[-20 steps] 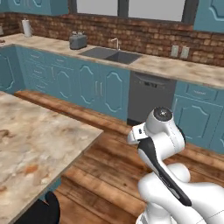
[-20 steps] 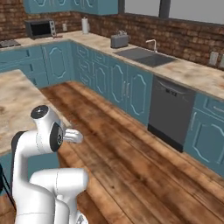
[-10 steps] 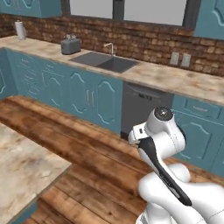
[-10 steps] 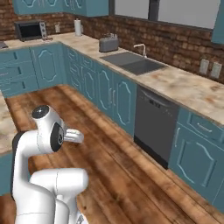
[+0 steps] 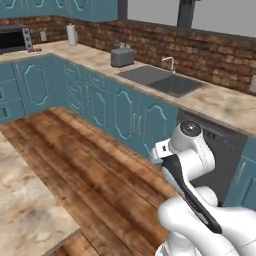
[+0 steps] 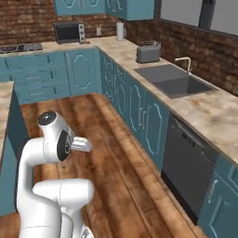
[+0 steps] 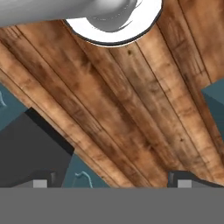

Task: Place the cold items (cucumber and onion) from the fridge in one tupperware on the dining counter. Place the warm items (hot dog and kebab skewer) in the stove area in another tupperware.

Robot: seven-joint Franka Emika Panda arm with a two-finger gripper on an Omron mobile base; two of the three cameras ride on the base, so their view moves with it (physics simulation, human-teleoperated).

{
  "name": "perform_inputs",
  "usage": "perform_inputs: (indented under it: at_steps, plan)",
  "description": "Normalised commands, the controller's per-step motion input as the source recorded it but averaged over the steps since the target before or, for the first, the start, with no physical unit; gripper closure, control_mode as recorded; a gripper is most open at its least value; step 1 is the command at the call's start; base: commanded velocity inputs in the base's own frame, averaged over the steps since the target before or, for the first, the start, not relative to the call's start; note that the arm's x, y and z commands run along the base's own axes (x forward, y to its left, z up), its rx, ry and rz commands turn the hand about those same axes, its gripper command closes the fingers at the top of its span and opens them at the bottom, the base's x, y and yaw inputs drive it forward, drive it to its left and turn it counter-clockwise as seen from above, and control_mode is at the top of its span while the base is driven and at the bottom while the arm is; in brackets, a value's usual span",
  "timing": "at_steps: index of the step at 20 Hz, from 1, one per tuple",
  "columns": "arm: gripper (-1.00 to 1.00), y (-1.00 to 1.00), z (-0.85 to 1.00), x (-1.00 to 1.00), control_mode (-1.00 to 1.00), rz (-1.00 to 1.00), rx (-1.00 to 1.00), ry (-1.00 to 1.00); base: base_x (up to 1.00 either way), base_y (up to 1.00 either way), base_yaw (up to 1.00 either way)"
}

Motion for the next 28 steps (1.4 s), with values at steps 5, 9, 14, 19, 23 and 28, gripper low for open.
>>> perform_inputs:
  at_steps: [5,9,14,19,23,28]
  plan:
    - [-1.0,0.0,0.0,0.0,1.0,0.0,0.0,0.0,1.0,0.0,0.39]
    - [-1.0,0.0,0.0,0.0,1.0,0.0,0.0,0.0,1.0,0.0,0.35]
    - [-1.0,0.0,0.0,0.0,1.0,0.0,0.0,0.0,1.0,0.0,0.31]
    - [-1.0,0.0,0.0,0.0,1.0,0.0,0.0,0.0,1.0,0.0,0.24]
    - [-1.0,0.0,0.0,0.0,1.0,0.0,0.0,0.0,1.0,0.0,0.22]
    - [-1.0,0.0,0.0,0.0,1.0,0.0,0.0,0.0,1.0,0.0,0.22]
